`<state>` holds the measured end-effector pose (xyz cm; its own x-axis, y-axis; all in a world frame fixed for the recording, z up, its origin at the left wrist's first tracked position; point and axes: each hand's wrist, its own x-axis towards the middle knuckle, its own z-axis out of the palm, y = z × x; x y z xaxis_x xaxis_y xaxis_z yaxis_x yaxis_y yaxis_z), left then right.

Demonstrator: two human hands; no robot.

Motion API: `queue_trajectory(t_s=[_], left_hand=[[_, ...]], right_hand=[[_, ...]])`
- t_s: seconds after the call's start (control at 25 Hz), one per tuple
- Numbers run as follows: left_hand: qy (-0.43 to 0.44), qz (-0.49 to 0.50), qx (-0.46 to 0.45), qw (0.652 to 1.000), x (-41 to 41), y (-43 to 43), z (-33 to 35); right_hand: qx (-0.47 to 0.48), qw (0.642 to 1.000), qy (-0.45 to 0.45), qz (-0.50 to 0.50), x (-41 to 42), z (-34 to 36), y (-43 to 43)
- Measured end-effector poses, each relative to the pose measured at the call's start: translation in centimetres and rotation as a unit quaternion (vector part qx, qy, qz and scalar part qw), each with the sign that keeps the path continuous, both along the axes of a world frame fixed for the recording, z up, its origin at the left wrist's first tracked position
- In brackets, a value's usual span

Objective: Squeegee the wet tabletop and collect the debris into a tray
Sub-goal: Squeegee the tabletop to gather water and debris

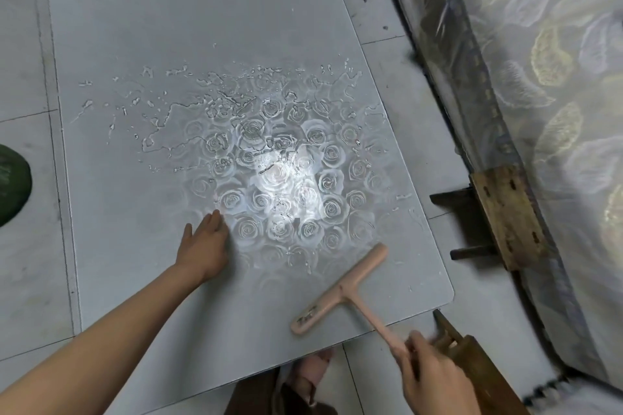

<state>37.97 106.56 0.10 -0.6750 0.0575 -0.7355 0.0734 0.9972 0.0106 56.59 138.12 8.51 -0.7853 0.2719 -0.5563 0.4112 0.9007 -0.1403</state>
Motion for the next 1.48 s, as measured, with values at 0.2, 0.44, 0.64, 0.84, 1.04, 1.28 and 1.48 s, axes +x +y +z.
queue_trajectory(t_s=[0.2,0.44,0.64,0.84,1.04,1.28,1.48], left_hand=[[0.016,0.016,-0.002,1.000,2.1,-0.1,0.0],[0.035,0.048,-0.008,0.998,4.1,-3.3,0.1],[0.028,0.099,0.008,0.995,6.0,-6.1,0.0],[0.028,0.138,0.032,0.990,7.2,-7.2,-0.3],[0.028,0.117,0.050,0.992,6.4,-4.5,0.8],[0.006,0.033,0.057,0.998,4.8,2.9,2.4],[-0.011,-0.041,0.057,0.997,4.0,10.4,1.8]], right_hand=[[-0.039,0.995,0.078,0.049,-11.1,-5.5,-8.1],[-0.087,0.993,0.068,0.041,-10.4,-2.8,-7.0],[-0.108,0.990,0.034,0.089,-3.6,-2.6,-7.3],[-0.123,0.986,0.064,0.091,-15.0,-5.7,-15.0],[-0.169,0.973,0.143,0.065,-14.4,-2.9,-12.9],[-0.164,0.982,0.047,-0.079,-1.3,-0.6,4.0],[-0.125,0.978,0.025,-0.163,7.4,-1.6,10.2]])
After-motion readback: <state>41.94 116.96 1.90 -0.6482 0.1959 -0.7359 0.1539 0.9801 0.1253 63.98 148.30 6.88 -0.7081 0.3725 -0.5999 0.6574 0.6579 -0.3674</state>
